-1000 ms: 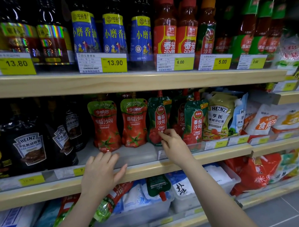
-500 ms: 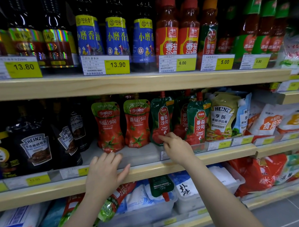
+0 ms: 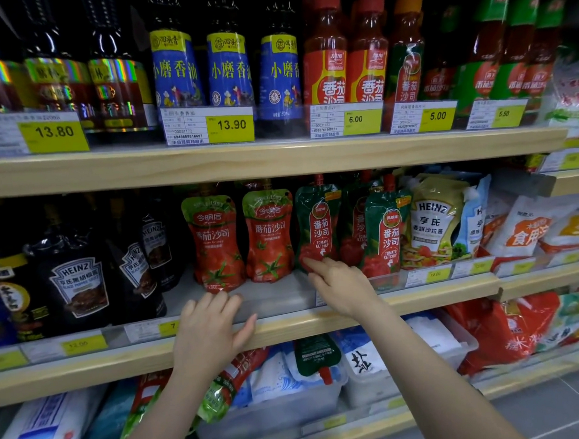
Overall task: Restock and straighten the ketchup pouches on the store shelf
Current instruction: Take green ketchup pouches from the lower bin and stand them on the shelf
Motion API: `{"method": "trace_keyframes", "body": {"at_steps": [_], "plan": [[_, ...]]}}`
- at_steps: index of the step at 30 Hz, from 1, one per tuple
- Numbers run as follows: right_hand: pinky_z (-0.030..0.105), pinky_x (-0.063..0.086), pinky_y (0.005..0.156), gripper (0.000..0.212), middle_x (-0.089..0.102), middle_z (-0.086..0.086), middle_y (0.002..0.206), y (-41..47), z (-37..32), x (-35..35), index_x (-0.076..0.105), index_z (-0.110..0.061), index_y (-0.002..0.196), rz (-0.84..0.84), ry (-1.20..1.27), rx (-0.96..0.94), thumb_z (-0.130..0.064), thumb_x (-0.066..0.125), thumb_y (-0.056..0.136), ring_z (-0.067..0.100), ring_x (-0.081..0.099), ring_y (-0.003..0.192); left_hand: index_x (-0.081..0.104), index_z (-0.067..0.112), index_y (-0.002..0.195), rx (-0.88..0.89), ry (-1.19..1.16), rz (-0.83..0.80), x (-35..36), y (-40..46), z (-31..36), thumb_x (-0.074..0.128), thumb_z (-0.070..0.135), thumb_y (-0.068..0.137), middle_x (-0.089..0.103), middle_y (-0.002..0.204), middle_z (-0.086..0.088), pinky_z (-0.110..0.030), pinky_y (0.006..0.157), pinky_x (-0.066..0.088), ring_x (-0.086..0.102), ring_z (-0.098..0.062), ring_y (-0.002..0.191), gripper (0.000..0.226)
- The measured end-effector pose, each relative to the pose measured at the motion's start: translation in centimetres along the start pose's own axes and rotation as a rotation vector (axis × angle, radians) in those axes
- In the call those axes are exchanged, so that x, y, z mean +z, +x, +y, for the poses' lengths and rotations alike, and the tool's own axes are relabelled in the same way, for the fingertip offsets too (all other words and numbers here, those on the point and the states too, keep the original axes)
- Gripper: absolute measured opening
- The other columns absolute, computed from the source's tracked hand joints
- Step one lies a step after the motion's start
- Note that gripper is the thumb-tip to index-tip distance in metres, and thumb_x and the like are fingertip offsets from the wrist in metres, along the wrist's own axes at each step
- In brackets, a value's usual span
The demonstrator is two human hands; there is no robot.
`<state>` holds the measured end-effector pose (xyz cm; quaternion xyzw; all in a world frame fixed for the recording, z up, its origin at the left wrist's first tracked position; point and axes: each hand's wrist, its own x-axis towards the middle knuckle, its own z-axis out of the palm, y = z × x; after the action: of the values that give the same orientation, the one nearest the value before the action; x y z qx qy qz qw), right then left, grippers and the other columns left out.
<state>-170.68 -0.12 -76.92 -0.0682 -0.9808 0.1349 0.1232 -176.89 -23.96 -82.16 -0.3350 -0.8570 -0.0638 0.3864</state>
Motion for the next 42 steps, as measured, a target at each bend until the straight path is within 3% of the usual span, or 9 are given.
{"method": "trace_keyframes", "body": {"at_steps": [6, 15, 21, 24, 27, 31, 36, 40, 42], "plan": [[0.033, 0.01, 0.117, 0.044, 0.039, -0.003, 0.143, -6.4, 3.9, -0.2, 0.033, -0.024, 0.14, 0.136, -0.095, -0.165, -0.036, 0.034, 0.097, 0.015, 0.03, 0.135, 0.062, 0.016, 0.089, -0.011, -0.015, -0.011, -0.2, 0.1, 0.1, 0.04, 0.05, 0.086, 0.058, 0.075, 0.0, -0.036, 0.061, 0.032, 0.052, -0.024, 0.068, 0.041], [0.038, 0.029, 0.109, 0.045, 0.042, 0.011, 0.138, -8.0, 10.6, -2.4, 0.04, -0.006, 0.134, 0.347, -0.006, 0.09, -0.024, 0.049, 0.093, 0.027, 0.037, 0.128, 0.063, 0.01, 0.099, -0.105, -0.124, -0.028, -0.1, 1.0, 4.9, 0.043, 0.052, 0.079, 0.061, 0.087, -0.006, -0.042, 0.073, 0.037, 0.057, -0.029, 0.08, 0.05], [0.041, 0.023, 0.114, 0.046, 0.039, 0.012, 0.139, -7.9, 11.9, -1.3, 0.038, -0.004, 0.134, 0.324, 0.037, 0.043, -0.008, 0.045, 0.088, 0.027, 0.029, 0.133, 0.054, 0.01, 0.119, 0.303, -0.426, -0.027, 1.7, -2.1, 10.5, 0.061, 0.04, 0.077, 0.059, 0.122, -0.009, -0.045, 0.103, 0.034, 0.05, -0.024, 0.115, 0.052], [0.041, 0.018, 0.116, 0.052, 0.034, 0.01, 0.143, -8.1, 12.5, -1.2, 0.034, -0.005, 0.136, 0.299, 0.059, 0.006, -0.004, 0.045, 0.085, 0.025, 0.023, 0.137, 0.06, 0.014, 0.118, 0.356, -0.438, -0.343, 3.6, -4.7, 12.6, 0.076, 0.038, 0.067, 0.058, 0.127, -0.006, -0.043, 0.097, 0.045, 0.055, -0.024, 0.118, 0.059], [0.04, 0.015, 0.117, 0.055, 0.031, 0.008, 0.145, -8.2, 12.8, -1.0, 0.033, -0.007, 0.137, 0.295, 0.108, -0.005, -0.002, 0.045, 0.083, 0.023, 0.019, 0.139, 0.058, 0.015, 0.126, 0.17, -0.415, -0.512, 5.2, -4.2, 13.3, 0.084, 0.034, 0.057, 0.054, 0.133, -0.011, -0.048, 0.092, 0.049, 0.051, -0.032, 0.122, 0.077], [0.033, 0.01, 0.117, 0.058, 0.029, 0.007, 0.146, -8.1, 12.8, -0.4, 0.032, -0.008, 0.138, 0.331, 0.174, -0.005, 0.001, 0.044, 0.081, 0.02, 0.015, 0.14, 0.072, 0.022, 0.104, 0.217, -0.269, -0.538, 6.9, -3.6, 14.5, 0.092, 0.045, 0.034, 0.07, 0.108, -0.006, -0.035, 0.064, 0.058, 0.069, -0.026, 0.094, 0.076], [0.028, 0.006, 0.116, 0.059, 0.029, 0.007, 0.147, -7.9, 13.0, -0.1, 0.032, -0.009, 0.138, 0.348, 0.198, 0.0, 0.001, 0.044, 0.08, 0.019, 0.013, 0.141, 0.075, 0.02, 0.094, 0.232, -0.276, -0.42, 7.3, -4.4, 14.5, 0.092, 0.041, 0.038, 0.073, 0.099, -0.002, -0.034, 0.064, 0.058, 0.07, -0.024, 0.09, 0.063], [0.029, 0.006, 0.116, 0.059, 0.028, 0.007, 0.148, -7.8, 12.9, 0.0, 0.031, -0.009, 0.138, 0.35, 0.205, 0.0, 0.001, 0.044, 0.081, 0.019, 0.012, 0.142, 0.075, 0.017, 0.09, 0.258, -0.368, -0.248, 6.5, -5.7, 14.4, 0.064, 0.038, 0.08, 0.074, 0.091, 0.002, -0.026, 0.06, 0.057, 0.071, -0.016, 0.084, 0.026], [0.029, 0.006, 0.115, 0.059, 0.027, 0.006, 0.148, -7.9, 13.0, -0.1, 0.031, -0.01, 0.138, 0.345, 0.201, 0.006, 0.0, 0.043, 0.082, 0.019, 0.011, 0.142, 0.074, 0.018, 0.094, 0.312, -0.346, -0.255, 6.0, -6.9, 14.0, 0.05, 0.041, 0.085, 0.074, 0.095, 0.004, -0.024, 0.068, 0.057, 0.069, -0.012, 0.088, 0.035]]}}
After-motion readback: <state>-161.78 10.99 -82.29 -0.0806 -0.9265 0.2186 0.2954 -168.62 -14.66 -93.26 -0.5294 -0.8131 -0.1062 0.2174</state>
